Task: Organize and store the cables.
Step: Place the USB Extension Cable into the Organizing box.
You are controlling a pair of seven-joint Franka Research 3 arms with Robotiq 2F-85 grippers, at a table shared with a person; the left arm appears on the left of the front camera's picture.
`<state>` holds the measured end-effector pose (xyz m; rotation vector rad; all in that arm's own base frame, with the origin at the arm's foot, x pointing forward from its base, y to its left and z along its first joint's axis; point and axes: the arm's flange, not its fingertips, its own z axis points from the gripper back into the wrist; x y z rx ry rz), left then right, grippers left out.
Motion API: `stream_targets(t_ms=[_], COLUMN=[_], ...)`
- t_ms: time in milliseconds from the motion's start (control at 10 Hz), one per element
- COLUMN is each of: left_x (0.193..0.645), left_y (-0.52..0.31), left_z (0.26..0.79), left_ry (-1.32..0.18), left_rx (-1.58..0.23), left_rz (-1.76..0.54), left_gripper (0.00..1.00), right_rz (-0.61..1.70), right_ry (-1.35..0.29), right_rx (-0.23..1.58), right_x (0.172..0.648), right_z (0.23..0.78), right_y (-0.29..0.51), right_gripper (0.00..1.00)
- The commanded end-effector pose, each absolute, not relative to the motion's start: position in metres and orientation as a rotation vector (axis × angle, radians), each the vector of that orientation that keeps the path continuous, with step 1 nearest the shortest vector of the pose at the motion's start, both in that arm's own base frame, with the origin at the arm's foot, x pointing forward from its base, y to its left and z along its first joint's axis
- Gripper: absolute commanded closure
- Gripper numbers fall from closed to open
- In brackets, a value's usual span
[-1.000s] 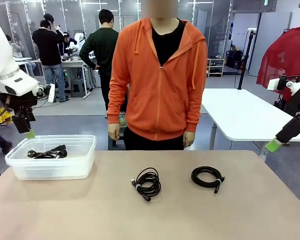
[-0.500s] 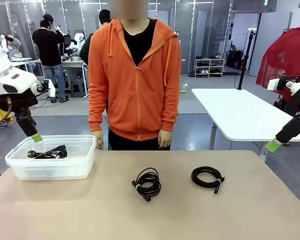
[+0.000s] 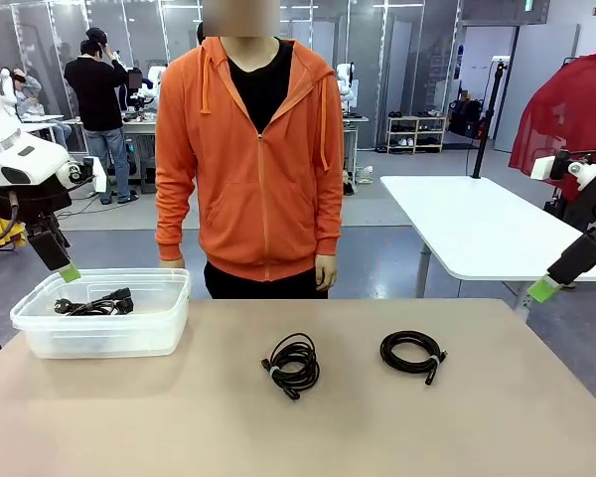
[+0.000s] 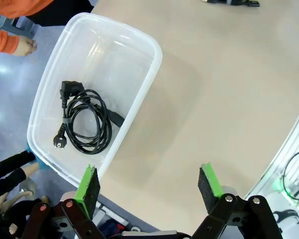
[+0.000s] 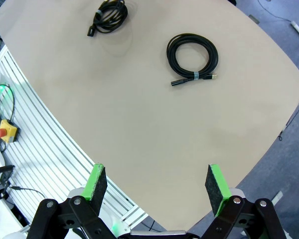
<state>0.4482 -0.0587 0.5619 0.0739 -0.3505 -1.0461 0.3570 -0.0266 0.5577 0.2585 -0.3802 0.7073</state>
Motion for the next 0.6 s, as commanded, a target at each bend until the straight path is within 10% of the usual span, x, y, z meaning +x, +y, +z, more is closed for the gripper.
stream_targets(t_ms=[0, 500], left_x=[0.450, 0.435], left_y=[-0.057, -0.108], left_z=[0.564, 0.561], left_ry=[-0.353, -0.262], left_rx=[0.084, 0.036], left_rz=[-1.065, -0.847], left_gripper=[0.00, 0.00], right_rz=[0.704, 0.704], right_ry=[-0.372, -0.372], right_rx=[0.249, 0.249], right_x=[0.357, 0.357], right_z=[0.558, 0.558], right_y=[-0.027, -0.027], right_gripper=[0.00, 0.00])
